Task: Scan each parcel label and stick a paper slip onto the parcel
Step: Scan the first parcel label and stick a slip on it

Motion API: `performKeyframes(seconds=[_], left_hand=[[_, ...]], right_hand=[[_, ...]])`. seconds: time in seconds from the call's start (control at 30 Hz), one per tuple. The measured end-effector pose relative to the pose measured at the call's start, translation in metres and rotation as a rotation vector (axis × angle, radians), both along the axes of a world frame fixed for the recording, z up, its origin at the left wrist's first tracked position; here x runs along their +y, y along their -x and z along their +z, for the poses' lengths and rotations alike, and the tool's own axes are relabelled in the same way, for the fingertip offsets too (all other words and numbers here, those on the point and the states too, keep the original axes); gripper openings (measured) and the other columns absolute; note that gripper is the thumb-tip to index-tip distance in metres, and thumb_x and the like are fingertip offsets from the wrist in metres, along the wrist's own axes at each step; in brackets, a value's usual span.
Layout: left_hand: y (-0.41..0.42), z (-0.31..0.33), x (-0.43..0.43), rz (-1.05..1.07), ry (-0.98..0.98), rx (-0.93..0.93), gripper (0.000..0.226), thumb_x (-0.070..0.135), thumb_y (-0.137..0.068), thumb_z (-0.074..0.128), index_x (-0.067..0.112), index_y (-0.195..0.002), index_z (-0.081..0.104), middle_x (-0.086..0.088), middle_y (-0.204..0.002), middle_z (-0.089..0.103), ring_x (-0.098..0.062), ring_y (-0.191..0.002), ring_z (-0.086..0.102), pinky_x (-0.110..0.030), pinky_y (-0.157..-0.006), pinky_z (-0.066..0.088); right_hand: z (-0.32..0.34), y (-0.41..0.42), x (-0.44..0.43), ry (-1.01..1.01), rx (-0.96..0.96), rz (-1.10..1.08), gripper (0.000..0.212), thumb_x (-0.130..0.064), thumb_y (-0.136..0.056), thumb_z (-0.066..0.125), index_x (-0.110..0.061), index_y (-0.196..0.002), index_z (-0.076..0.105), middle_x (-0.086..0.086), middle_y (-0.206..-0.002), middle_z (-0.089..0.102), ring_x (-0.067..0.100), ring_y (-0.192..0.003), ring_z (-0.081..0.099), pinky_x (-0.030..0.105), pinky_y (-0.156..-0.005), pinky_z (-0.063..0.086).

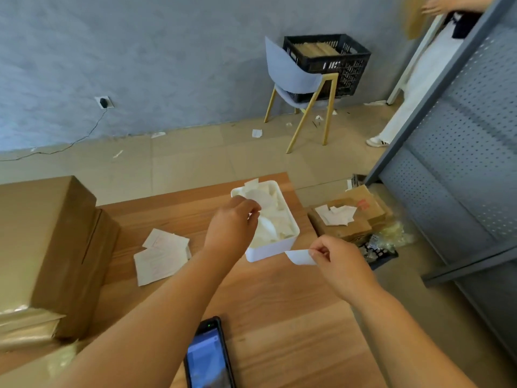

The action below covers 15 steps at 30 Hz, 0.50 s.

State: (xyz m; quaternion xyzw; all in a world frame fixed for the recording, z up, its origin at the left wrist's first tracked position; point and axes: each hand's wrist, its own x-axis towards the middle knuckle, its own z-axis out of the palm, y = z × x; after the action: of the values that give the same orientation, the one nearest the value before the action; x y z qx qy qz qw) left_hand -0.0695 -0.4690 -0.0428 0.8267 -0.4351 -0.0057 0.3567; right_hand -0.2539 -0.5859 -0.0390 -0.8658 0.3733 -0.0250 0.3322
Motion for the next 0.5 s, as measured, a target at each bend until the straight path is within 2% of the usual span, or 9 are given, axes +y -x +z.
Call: performKeyframes(seconds=[0.07,0.13,0.2,0.3,0.4,0.47,0.5], left_hand=[[-0.007,-0.015,-0.018,-0.052,-0.202,-0.132,0.021,0.010,-0.090,0.054,0.014,-0.106,0.067,-0.005,-0.101,0.066,-0.025,-0.087,0.060,-0.036,-0.072,0.049],[-0.013,-0.028,-0.028,-0.084,-0.452,-0.275,0.032,0.013,-0.093,0.046,0.024,-0.119,0.060,0.002,-0.110,0.063,-0.022,-0.099,0.055,-0.032,-0.079,0.042],[-0.014,-0.036,-0.030,-0.099,-0.561,-0.336,0.039,0.016,-0.093,0.044,0.028,-0.130,0.048,0.004,-0.110,0.063,-0.021,-0.104,0.052,-0.032,-0.081,0.037],[-0.013,-0.041,-0.022,-0.091,-0.540,-0.265,0.047,0.022,-0.094,0.043,0.026,-0.140,0.035,0.002,-0.121,0.060,-0.023,-0.112,0.049,-0.035,-0.088,0.037],[-0.007,-0.036,-0.006,-0.079,-0.416,-0.153,0.040,0.025,-0.093,0.048,0.021,-0.133,0.050,0.002,-0.139,0.045,-0.025,-0.124,0.042,-0.040,-0.101,0.035],[0.000,-0.028,0.008,-0.067,-0.308,-0.075,0.036,0.023,-0.090,0.056,0.016,-0.125,0.059,-0.001,-0.137,0.046,-0.026,-0.120,0.046,-0.041,-0.100,0.040],[0.004,-0.024,0.016,-0.060,-0.253,-0.029,0.034,0.020,-0.088,0.060,0.014,-0.121,0.062,-0.004,-0.134,0.049,-0.027,-0.116,0.049,-0.043,-0.097,0.043]], right_hand=[[-0.003,0.002,-0.006,-0.006,0.002,-0.006,0.016,-0.020,-0.094,0.056,-0.025,-0.078,0.057,-0.011,-0.081,0.059,0.006,-0.076,0.055,0.029,-0.063,0.046],[-0.005,0.005,-0.010,-0.017,0.002,-0.014,0.016,-0.021,-0.094,0.056,-0.024,-0.078,0.057,-0.010,-0.080,0.060,0.008,-0.075,0.056,0.031,-0.064,0.048],[-0.007,0.007,-0.012,-0.023,0.004,-0.019,0.016,-0.022,-0.093,0.056,-0.025,-0.078,0.058,-0.010,-0.080,0.061,0.007,-0.075,0.056,0.030,-0.064,0.048],[-0.012,0.009,-0.012,-0.029,-0.008,-0.017,0.016,-0.022,-0.093,0.056,-0.027,-0.079,0.059,-0.012,-0.083,0.059,0.004,-0.077,0.055,0.023,-0.063,0.045],[-0.015,0.012,-0.008,-0.020,-0.043,-0.013,0.019,-0.023,-0.093,0.057,-0.032,-0.076,0.057,-0.014,-0.085,0.053,0.003,-0.075,0.052,0.020,-0.061,0.040],[-0.016,0.014,-0.002,-0.049,-0.058,-0.016,0.023,-0.024,-0.093,0.057,-0.036,-0.073,0.055,-0.014,-0.074,0.057,0.002,-0.068,0.052,0.020,-0.055,0.036],[-0.016,0.015,0.002,-0.088,-0.070,-0.020,0.023,-0.025,-0.093,0.057,-0.037,-0.073,0.056,-0.016,-0.072,0.060,0.002,-0.066,0.054,0.022,-0.055,0.040]])
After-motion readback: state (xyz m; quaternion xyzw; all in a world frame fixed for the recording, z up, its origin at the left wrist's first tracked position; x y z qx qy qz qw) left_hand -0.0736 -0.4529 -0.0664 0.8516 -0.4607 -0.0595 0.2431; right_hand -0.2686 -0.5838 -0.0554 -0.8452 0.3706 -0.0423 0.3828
